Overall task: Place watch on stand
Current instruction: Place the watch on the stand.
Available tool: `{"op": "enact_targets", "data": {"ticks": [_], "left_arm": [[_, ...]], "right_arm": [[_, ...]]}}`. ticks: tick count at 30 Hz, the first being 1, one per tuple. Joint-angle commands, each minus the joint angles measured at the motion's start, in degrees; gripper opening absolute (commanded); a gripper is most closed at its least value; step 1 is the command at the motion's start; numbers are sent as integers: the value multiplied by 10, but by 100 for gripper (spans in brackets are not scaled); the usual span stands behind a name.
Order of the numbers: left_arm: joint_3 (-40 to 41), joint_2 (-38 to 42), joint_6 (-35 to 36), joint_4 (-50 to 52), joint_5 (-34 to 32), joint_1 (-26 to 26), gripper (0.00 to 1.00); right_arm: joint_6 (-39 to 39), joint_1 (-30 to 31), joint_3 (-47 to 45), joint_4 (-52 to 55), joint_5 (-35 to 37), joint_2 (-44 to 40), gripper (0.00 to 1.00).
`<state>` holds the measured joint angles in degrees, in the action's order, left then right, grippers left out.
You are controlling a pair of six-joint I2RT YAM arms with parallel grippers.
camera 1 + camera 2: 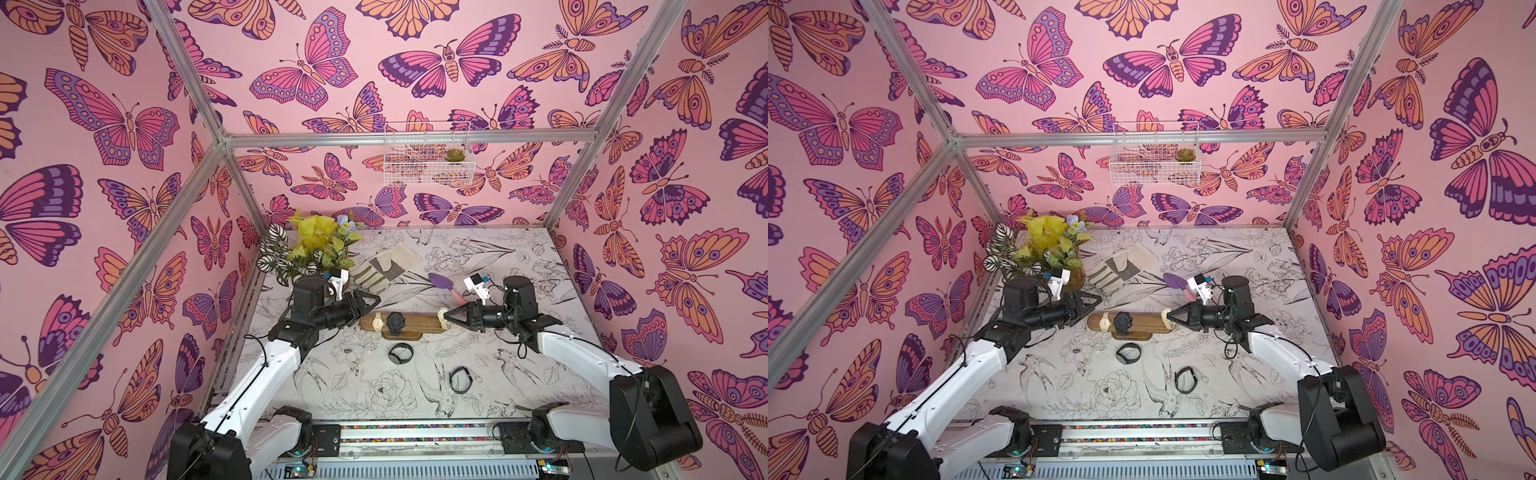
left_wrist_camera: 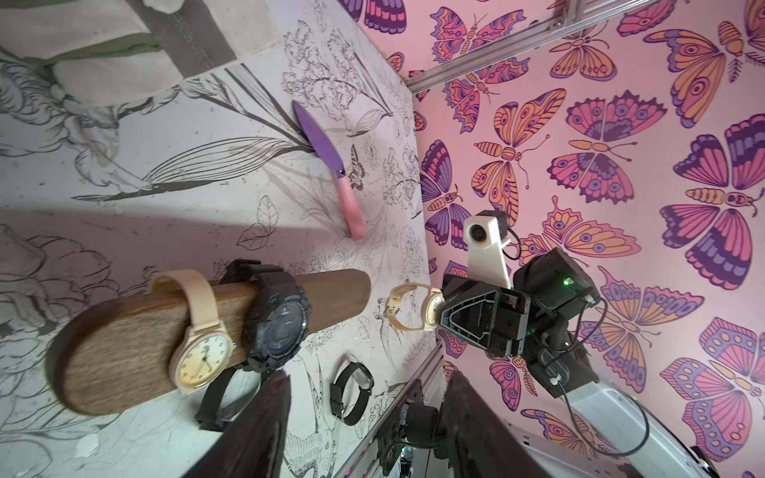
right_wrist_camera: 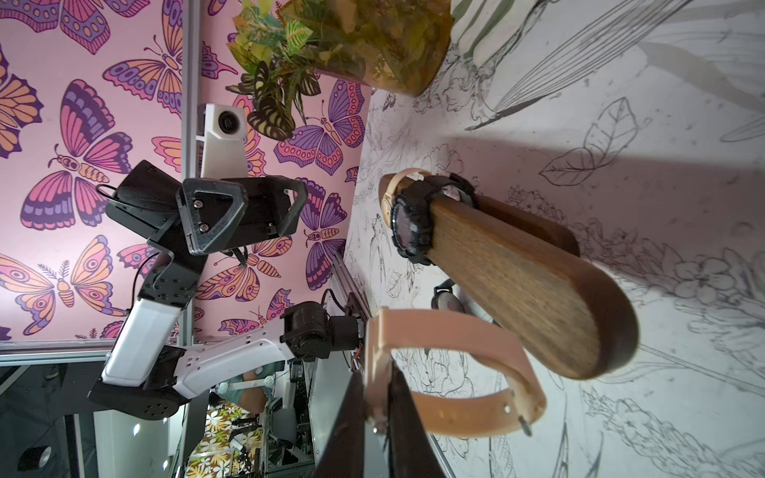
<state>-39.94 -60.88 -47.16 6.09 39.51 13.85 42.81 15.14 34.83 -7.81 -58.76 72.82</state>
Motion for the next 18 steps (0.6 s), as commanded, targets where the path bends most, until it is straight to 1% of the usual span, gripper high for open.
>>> {"op": "enact_targets", "data": {"ticks": [1, 8, 14, 18], "left_arm": [[7, -5, 34, 42, -20, -12, 62], [5, -14, 50, 88, -46, -34, 62], [13, -27, 52, 91, -46, -43, 63], [15, -45, 56, 91, -35, -44, 63]], "right_arm": [[-42, -15, -4, 38, 1, -16, 6], [-68, -20, -12, 49, 31, 1, 6], [-46, -20, -17, -6, 29, 37, 6], [-39, -20, -12, -24, 18, 63, 6]]}}
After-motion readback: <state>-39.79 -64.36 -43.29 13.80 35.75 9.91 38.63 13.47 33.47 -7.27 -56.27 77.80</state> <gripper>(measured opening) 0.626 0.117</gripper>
